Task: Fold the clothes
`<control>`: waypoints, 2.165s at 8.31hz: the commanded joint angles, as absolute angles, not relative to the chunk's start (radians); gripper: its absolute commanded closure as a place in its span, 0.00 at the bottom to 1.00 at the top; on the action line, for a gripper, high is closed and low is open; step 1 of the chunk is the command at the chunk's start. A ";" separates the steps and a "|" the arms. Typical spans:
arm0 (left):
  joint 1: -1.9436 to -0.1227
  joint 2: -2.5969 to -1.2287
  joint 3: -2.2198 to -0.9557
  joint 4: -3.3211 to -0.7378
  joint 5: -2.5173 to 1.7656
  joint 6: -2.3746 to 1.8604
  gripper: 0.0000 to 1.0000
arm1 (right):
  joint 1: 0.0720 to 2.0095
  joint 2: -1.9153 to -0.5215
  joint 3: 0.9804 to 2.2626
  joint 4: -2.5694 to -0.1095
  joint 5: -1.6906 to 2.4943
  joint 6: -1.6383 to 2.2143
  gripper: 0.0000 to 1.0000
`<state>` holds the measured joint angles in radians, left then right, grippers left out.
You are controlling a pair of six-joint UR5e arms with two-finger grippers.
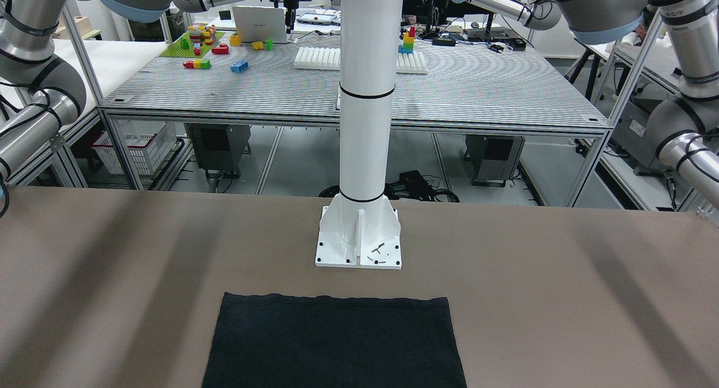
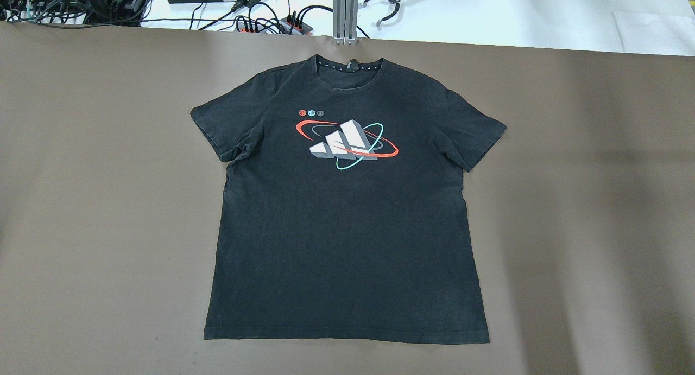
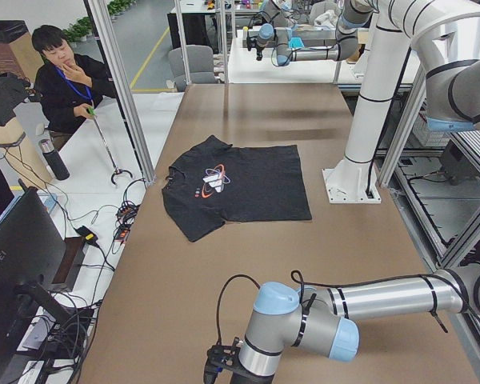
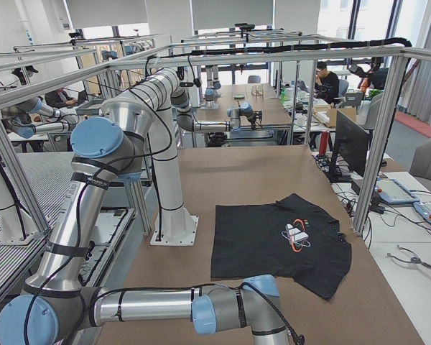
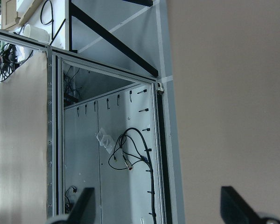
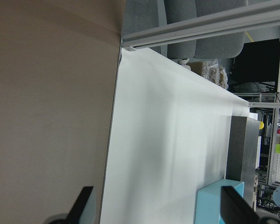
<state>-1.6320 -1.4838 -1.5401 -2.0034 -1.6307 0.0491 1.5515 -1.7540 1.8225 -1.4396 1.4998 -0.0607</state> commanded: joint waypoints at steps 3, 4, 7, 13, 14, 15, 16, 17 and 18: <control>-1.631 -1.485 -1.548 -2.003 -1.631 0.049 0.06 | 1.552 -1.758 1.839 -1.440 1.494 -0.060 0.06; -1.631 -1.485 -1.548 -2.003 -1.629 0.049 0.06 | 1.551 -1.762 1.851 -1.439 1.509 -0.064 0.06; -1.631 -1.494 -1.549 -2.005 -1.631 0.051 0.06 | 1.549 -1.759 1.861 -1.431 1.567 -0.066 0.06; -1.628 -1.544 -1.606 -2.048 -1.686 0.038 0.06 | 1.546 -1.712 1.957 -1.439 1.671 0.006 0.06; -1.629 -1.533 -1.603 -2.112 -1.687 0.038 0.06 | 1.548 -1.733 1.962 -1.430 1.689 0.055 0.06; -1.629 -1.529 -1.598 -2.138 -1.703 0.047 0.06 | 1.546 -1.747 1.967 -1.398 1.690 0.054 0.06; -1.626 -1.532 -1.597 -2.154 -1.785 0.038 0.06 | 1.539 -1.750 1.964 -1.344 1.692 0.064 0.06; -1.625 -1.551 -1.597 -2.157 -1.828 0.037 0.06 | 1.529 -1.746 1.954 -1.335 1.692 0.084 0.07; -1.606 -1.596 -1.582 -2.146 -1.863 0.037 0.06 | 1.484 -1.693 1.928 -1.333 1.692 0.089 0.09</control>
<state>-1.6251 -1.5432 -1.5971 -2.1460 -1.7870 0.0388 1.5334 -1.7423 1.9578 -1.3555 1.6900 0.0689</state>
